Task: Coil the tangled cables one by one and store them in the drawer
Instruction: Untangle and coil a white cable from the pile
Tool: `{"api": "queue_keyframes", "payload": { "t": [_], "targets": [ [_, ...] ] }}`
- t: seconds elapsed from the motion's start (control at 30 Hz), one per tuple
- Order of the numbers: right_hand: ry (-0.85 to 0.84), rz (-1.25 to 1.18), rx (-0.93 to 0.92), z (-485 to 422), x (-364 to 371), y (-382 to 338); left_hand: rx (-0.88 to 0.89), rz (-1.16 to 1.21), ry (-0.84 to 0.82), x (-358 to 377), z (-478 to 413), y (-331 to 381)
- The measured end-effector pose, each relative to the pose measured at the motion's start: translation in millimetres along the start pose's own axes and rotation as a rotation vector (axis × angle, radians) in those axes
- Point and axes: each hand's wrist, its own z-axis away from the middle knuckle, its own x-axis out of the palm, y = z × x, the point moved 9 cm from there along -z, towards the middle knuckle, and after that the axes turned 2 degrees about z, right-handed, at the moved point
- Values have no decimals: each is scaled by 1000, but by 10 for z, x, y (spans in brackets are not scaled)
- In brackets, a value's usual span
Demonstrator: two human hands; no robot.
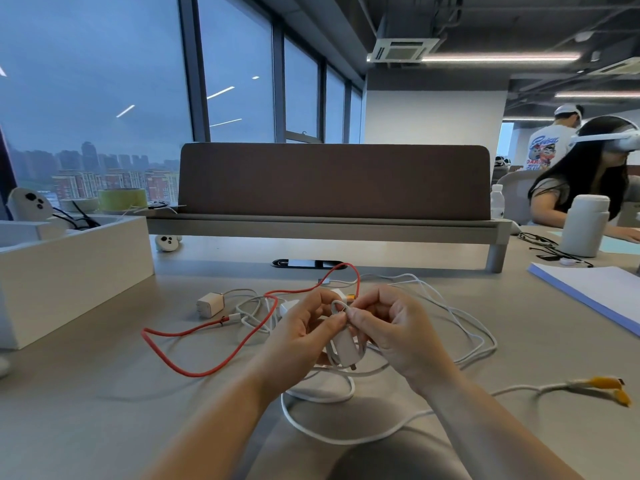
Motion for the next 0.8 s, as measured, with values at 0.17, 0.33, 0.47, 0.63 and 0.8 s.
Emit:
{"api": "queue_keyframes", "payload": {
  "t": [0.17, 0.33, 0.47, 0.63, 0.8],
  "targets": [
    [-12, 62, -20, 14, 45, -33, 42, -64, 10, -17, -15, -8],
    [-29, 13, 36, 16, 10, -54, 78, -99, -1, -20, -12, 39],
    [-34, -102, 196, 18, 14, 84, 123, -122, -3, 3, -14, 70],
    [-100, -198, 369, 54, 81, 213, 162, -162, -27, 3, -29, 71],
    [-151, -261, 414, 73, 120, 228, 173, -163, -17, -8, -32, 65]
  ]
}}
